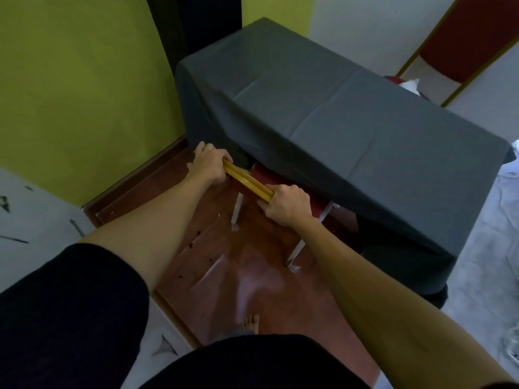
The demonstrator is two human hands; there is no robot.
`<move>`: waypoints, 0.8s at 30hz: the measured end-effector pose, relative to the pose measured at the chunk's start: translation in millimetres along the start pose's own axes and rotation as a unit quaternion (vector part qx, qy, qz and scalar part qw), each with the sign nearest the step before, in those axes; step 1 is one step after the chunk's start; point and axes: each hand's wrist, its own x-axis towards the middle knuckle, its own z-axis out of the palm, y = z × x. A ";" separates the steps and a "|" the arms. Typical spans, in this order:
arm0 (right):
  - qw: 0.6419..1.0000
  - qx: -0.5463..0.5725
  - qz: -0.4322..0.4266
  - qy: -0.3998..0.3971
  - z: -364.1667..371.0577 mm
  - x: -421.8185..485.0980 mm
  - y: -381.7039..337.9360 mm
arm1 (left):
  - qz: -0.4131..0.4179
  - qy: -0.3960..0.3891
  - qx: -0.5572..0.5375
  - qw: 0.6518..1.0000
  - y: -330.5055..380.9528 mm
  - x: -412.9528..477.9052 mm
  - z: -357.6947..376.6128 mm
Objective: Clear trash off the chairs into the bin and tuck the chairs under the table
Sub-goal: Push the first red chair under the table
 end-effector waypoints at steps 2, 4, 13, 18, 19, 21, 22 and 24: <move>1.000 0.003 0.014 0.002 -3.3 7.0 5.4 | 0.001 -0.001 -0.007 1.000 7.0 10.0 2.1; 1.000 0.008 0.021 0.006 -3.9 12.7 10.0 | -0.001 0.001 -0.012 1.000 11.4 19.7 5.4; 0.999 0.001 0.036 0.016 -0.4 23.9 18.3 | 0.006 0.028 -0.020 0.999 11.2 34.0 13.7; 0.999 -0.001 0.048 0.013 -2.3 23.0 17.7 | 0.001 0.032 -0.024 0.999 12.5 33.5 14.6; 0.999 0.001 0.052 0.012 -1.9 22.7 17.5 | 0.001 0.031 -0.026 0.999 12.4 33.7 14.7; 0.998 0.013 0.062 0.002 -1.1 23.4 18.2 | 0.004 0.030 -0.027 0.999 12.7 34.1 13.4; 0.997 0.024 0.068 -0.006 -1.5 24.9 19.1 | 0.006 0.028 -0.024 0.999 13.3 34.4 12.7; 0.995 0.049 0.079 -0.024 -5.3 28.3 20.8 | 0.009 0.024 -0.020 0.999 15.0 34.8 11.0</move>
